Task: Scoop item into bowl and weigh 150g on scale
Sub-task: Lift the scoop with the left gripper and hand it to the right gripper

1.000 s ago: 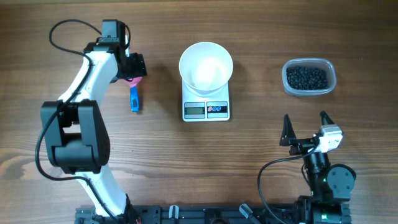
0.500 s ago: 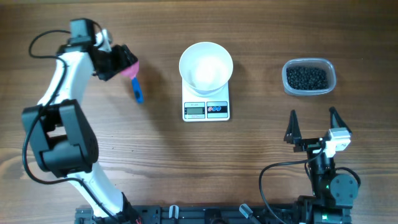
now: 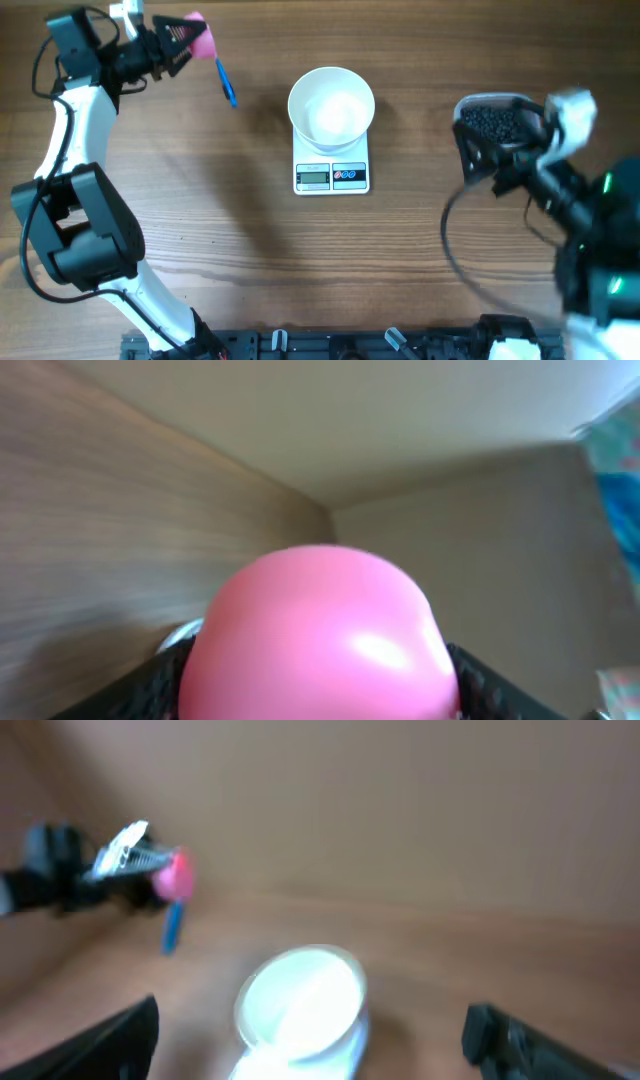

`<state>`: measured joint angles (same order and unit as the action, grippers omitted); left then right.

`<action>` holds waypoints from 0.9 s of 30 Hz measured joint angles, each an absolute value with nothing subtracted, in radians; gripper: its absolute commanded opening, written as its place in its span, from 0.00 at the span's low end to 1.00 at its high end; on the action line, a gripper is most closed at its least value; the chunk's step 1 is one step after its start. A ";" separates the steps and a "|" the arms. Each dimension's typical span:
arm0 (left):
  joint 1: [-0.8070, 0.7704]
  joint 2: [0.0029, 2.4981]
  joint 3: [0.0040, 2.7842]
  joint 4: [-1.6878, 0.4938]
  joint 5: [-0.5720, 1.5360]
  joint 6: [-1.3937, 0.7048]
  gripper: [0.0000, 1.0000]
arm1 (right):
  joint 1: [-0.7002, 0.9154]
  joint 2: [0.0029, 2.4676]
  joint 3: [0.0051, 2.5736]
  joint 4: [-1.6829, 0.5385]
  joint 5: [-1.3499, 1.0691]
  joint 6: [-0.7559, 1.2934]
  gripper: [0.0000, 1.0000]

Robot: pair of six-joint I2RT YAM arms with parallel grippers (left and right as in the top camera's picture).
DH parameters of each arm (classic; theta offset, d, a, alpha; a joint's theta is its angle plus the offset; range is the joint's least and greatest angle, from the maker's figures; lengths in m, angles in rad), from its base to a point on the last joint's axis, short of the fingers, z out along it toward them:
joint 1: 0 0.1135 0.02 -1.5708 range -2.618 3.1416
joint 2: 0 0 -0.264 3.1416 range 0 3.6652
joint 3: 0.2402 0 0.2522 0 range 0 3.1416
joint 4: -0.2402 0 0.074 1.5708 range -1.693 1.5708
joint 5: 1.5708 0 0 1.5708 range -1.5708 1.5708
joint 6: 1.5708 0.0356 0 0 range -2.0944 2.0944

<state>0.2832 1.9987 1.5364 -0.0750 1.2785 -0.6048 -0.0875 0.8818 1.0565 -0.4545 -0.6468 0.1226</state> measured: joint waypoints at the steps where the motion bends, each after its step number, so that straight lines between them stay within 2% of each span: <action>1: 0.281 1.999 1.538 -0.010 1.297 -0.646 0.74 | -0.088 0.957 1.138 -0.500 -0.693 0.130 1.00; 4: 0.274 1.997 1.538 0.184 1.342 -0.789 0.74 | -0.088 1.121 1.262 -0.496 -0.826 0.184 1.00; 8: 0.244 1.995 1.540 0.493 1.368 -1.013 0.74 | -0.076 1.275 1.279 -0.283 -1.060 0.287 1.00; 14: 0.196 1.989 1.542 0.892 1.383 -1.378 0.77 | 0.068 1.531 1.283 -0.084 -1.275 0.394 1.00; 20: 0.166 1.988 1.542 0.977 1.389 -1.567 0.79 | 0.222 1.766 1.287 0.445 -1.361 0.538 1.00; 21: 0.146 1.988 1.542 0.978 1.391 -1.599 0.79 | 0.252 1.830 1.286 0.619 -1.369 0.617 1.00; 23: 0.120 1.988 1.542 0.983 1.394 -1.621 0.79 | 0.277 1.895 1.285 0.828 -1.382 0.709 1.00; 27: 0.066 1.988 1.542 1.080 1.397 -1.678 0.80 | 0.313 1.997 1.285 1.100 -1.377 0.902 1.00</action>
